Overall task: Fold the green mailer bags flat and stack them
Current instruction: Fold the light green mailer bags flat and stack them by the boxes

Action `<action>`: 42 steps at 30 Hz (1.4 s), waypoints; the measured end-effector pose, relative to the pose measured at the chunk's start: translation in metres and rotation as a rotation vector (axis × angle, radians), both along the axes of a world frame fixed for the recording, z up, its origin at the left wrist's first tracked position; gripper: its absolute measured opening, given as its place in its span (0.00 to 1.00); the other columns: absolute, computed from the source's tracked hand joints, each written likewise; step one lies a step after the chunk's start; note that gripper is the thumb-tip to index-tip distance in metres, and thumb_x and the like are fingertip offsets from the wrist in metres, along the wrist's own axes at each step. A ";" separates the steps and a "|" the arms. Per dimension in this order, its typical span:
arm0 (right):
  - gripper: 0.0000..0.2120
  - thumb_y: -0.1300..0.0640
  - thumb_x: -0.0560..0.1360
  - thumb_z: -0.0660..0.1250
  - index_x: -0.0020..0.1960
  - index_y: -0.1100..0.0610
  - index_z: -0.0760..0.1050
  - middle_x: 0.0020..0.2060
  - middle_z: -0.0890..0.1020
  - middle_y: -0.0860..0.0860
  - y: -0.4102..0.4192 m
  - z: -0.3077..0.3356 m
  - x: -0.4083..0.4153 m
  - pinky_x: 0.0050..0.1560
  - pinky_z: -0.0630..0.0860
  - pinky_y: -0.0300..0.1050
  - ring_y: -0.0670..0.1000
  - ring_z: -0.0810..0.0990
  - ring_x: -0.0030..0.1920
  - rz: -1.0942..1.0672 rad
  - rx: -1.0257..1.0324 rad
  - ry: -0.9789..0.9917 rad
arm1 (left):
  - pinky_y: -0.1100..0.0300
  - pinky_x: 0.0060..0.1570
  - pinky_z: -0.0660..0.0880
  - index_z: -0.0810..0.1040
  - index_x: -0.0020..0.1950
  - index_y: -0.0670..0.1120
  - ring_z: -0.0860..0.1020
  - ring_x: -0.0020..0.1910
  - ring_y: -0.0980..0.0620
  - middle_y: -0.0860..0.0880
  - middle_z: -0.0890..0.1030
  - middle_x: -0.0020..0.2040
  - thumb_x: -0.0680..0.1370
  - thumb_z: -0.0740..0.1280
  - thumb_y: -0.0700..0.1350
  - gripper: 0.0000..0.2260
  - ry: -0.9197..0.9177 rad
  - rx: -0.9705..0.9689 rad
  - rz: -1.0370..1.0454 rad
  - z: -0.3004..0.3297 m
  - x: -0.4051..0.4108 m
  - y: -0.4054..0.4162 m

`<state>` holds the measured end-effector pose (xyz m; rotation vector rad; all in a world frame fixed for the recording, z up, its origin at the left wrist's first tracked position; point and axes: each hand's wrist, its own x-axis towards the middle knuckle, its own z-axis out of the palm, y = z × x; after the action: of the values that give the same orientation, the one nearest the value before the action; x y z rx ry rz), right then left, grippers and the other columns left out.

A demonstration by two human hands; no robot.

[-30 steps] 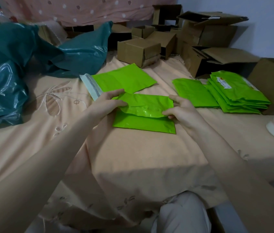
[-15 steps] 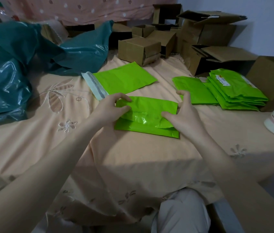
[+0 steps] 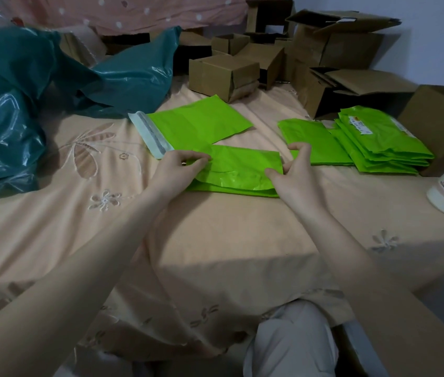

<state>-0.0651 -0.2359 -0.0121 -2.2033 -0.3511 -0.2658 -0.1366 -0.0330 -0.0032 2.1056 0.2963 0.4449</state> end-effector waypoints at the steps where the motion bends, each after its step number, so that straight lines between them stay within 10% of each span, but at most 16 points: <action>1: 0.23 0.52 0.69 0.68 0.58 0.50 0.59 0.33 0.69 0.41 0.002 0.001 0.002 0.51 0.75 0.60 0.61 0.78 0.47 -0.003 -0.026 -0.016 | 0.65 0.38 0.68 0.83 0.52 0.50 0.72 0.39 0.56 0.50 0.79 0.40 0.77 0.66 0.45 0.07 -0.007 0.025 0.009 -0.002 0.001 0.002; 9: 0.23 0.55 0.71 0.69 0.60 0.52 0.61 0.35 0.68 0.38 0.001 -0.003 0.007 0.52 0.75 0.60 0.62 0.78 0.52 0.006 -0.099 -0.076 | 0.72 0.33 0.65 0.82 0.53 0.49 0.69 0.31 0.55 0.52 0.73 0.35 0.76 0.67 0.46 0.08 -0.049 0.161 0.030 -0.009 -0.004 0.003; 14: 0.24 0.56 0.71 0.70 0.62 0.53 0.62 0.39 0.71 0.41 0.000 0.000 0.007 0.52 0.75 0.58 0.60 0.79 0.52 -0.003 -0.108 -0.054 | 0.74 0.41 0.65 0.81 0.57 0.47 0.74 0.59 0.49 0.42 0.80 0.55 0.78 0.63 0.40 0.11 -0.024 0.135 -0.010 -0.007 -0.007 0.003; 21: 0.22 0.57 0.71 0.69 0.59 0.51 0.61 0.33 0.68 0.39 0.000 0.002 0.007 0.51 0.75 0.59 0.60 0.78 0.49 0.010 -0.128 -0.006 | 0.56 0.51 0.71 0.81 0.56 0.54 0.73 0.44 0.54 0.43 0.81 0.50 0.72 0.61 0.46 0.15 0.047 0.135 -0.050 -0.007 -0.011 0.008; 28: 0.23 0.60 0.71 0.70 0.61 0.56 0.63 0.50 0.76 0.52 0.002 0.001 -0.004 0.51 0.74 0.55 0.59 0.76 0.53 0.032 -0.176 -0.079 | 0.68 0.49 0.63 0.78 0.60 0.47 0.72 0.44 0.51 0.47 0.69 0.48 0.75 0.67 0.38 0.15 0.028 0.336 -0.058 -0.015 -0.011 0.009; 33: 0.22 0.62 0.69 0.70 0.61 0.56 0.67 0.56 0.70 0.58 0.008 0.002 -0.011 0.53 0.71 0.55 0.61 0.71 0.57 -0.049 -0.403 -0.289 | 0.50 0.55 0.71 0.78 0.57 0.44 0.74 0.52 0.42 0.41 0.72 0.52 0.72 0.72 0.46 0.15 -0.070 0.514 0.022 -0.022 -0.016 0.013; 42: 0.22 0.55 0.70 0.52 0.54 0.58 0.79 0.53 0.79 0.54 0.054 0.006 -0.061 0.50 0.73 0.52 0.57 0.77 0.53 0.234 -0.524 -0.535 | 0.51 0.48 0.69 0.79 0.59 0.48 0.74 0.56 0.45 0.50 0.79 0.55 0.74 0.49 0.51 0.23 -0.029 0.762 -0.008 -0.009 -0.046 0.007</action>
<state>-0.1258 -0.1814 -0.0061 -2.5393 -1.0657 -0.7001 -0.1823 -0.0264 -0.0125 2.8326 0.1009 0.6544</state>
